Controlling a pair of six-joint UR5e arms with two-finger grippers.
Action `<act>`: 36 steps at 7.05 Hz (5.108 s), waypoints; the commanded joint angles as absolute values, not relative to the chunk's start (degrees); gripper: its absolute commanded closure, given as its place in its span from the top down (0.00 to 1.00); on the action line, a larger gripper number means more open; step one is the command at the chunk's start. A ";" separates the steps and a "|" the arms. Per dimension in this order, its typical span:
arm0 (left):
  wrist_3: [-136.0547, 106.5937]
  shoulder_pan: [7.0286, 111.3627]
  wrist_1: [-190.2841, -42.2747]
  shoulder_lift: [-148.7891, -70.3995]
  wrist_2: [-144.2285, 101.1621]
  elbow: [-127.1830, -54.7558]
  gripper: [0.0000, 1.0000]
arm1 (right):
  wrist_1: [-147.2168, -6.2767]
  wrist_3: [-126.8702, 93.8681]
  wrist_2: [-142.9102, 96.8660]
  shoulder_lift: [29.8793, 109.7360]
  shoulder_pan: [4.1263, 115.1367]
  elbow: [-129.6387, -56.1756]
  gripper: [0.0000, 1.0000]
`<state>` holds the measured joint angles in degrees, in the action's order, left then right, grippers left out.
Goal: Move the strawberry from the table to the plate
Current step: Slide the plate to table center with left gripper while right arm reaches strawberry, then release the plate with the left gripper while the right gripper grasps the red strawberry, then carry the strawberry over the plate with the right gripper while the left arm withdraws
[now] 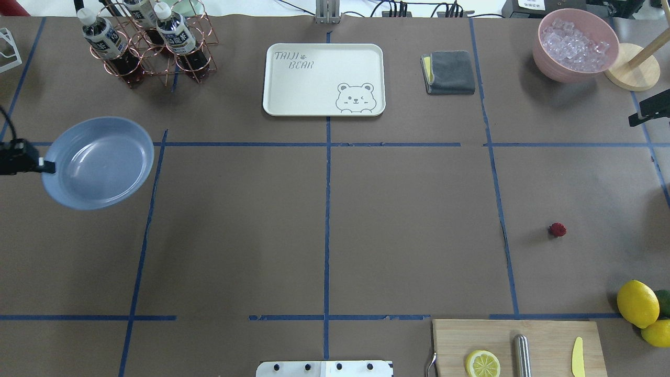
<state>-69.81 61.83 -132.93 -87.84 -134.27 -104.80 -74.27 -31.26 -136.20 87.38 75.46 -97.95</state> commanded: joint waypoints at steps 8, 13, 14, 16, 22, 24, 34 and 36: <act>-107.48 25.42 -113.03 -118.39 -101.44 -100.99 0.00 | -62.84 -50.54 -124.02 92.54 54.33 -103.01 1.00; -107.05 21.09 -114.52 -118.92 -100.37 -99.14 0.99 | -62.84 -50.80 -123.49 94.13 51.69 -104.24 1.00; -106.96 21.35 -114.52 -118.65 -100.46 -100.18 1.00 | -62.67 -52.28 -121.05 94.13 49.42 -104.24 1.00; -101.63 24.41 -113.82 -118.04 -100.90 -103.34 1.00 | -62.49 -53.88 -119.62 94.04 47.29 -104.15 1.00; -94.66 32.61 -108.98 -117.69 -105.03 -105.38 1.00 | -62.58 -54.05 -118.39 96.41 43.78 -103.80 1.00; -94.48 32.69 -109.16 -117.69 -105.12 -104.85 1.00 | -62.58 -54.05 -118.65 96.94 43.77 -103.89 0.88; -88.72 38.82 -108.81 -116.55 -109.05 -105.38 1.00 | -63.36 -53.70 -118.47 96.68 45.25 -111.24 0.00; -77.58 45.14 -108.37 -112.87 -112.74 -105.56 1.00 | -75.07 -53.96 -120.75 88.48 47.28 -116.26 0.00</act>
<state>-84.15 41.32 -108.72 -114.99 -110.45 -105.46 -68.15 -53.78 -119.66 94.05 46.14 -113.56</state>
